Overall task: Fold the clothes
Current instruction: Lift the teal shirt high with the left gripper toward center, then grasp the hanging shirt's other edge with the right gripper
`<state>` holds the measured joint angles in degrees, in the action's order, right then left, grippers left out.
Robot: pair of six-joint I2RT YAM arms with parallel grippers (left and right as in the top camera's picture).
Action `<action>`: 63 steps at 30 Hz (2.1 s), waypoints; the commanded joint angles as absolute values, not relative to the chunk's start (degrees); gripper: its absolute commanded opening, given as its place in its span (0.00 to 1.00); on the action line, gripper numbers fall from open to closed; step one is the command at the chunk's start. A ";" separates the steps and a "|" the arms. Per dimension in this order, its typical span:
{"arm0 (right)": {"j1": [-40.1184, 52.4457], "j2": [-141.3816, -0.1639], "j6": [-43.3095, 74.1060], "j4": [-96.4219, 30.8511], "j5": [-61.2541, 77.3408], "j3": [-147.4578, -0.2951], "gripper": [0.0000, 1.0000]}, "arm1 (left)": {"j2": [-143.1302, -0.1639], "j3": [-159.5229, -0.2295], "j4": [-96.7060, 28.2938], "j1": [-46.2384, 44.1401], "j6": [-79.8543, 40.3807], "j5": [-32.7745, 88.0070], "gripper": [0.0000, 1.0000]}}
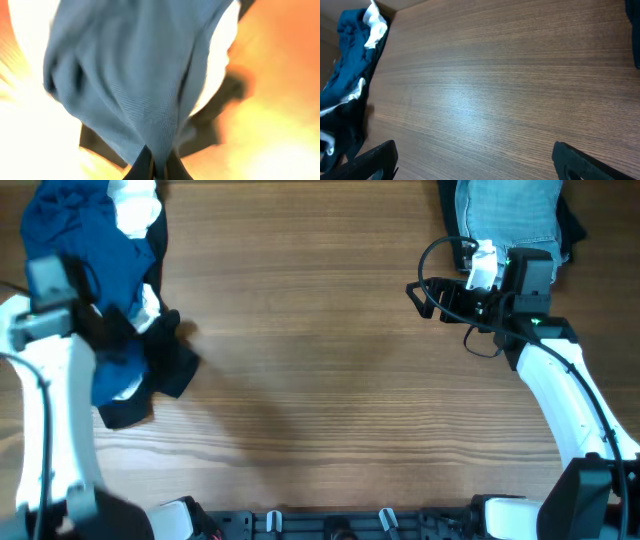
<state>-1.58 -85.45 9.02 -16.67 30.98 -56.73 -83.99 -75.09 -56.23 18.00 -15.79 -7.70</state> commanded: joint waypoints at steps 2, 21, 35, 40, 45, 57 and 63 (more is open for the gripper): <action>-1.34 -86.06 9.63 -16.78 30.87 -57.78 1.00 | -76.77 -88.82 -52.51 17.74 -15.92 -5.10 0.04; -4.05 -83.48 13.50 -14.11 36.84 -57.80 1.00 | -87.70 -97.73 -3.29 -15.97 -21.12 16.45 0.04; -14.57 -68.10 13.47 -16.27 47.18 -57.80 1.00 | -89.38 -110.72 3.88 -32.49 -11.94 3.51 0.04; -14.66 -62.02 11.79 -17.63 48.62 -57.80 1.00 | -89.36 -111.07 5.85 -33.28 -11.97 3.33 0.04; -14.66 -57.17 7.77 -17.74 56.51 -57.80 1.00 | -89.91 -111.07 4.12 -33.28 -11.97 1.39 0.04; -12.71 -57.56 3.79 -15.62 69.06 -57.80 0.99 | -90.50 -111.07 2.66 -33.34 -12.43 1.41 0.04; -7.38 -62.13 4.45 -10.70 69.04 -57.80 0.92 | -90.54 -111.07 1.41 -33.98 -12.34 1.39 0.04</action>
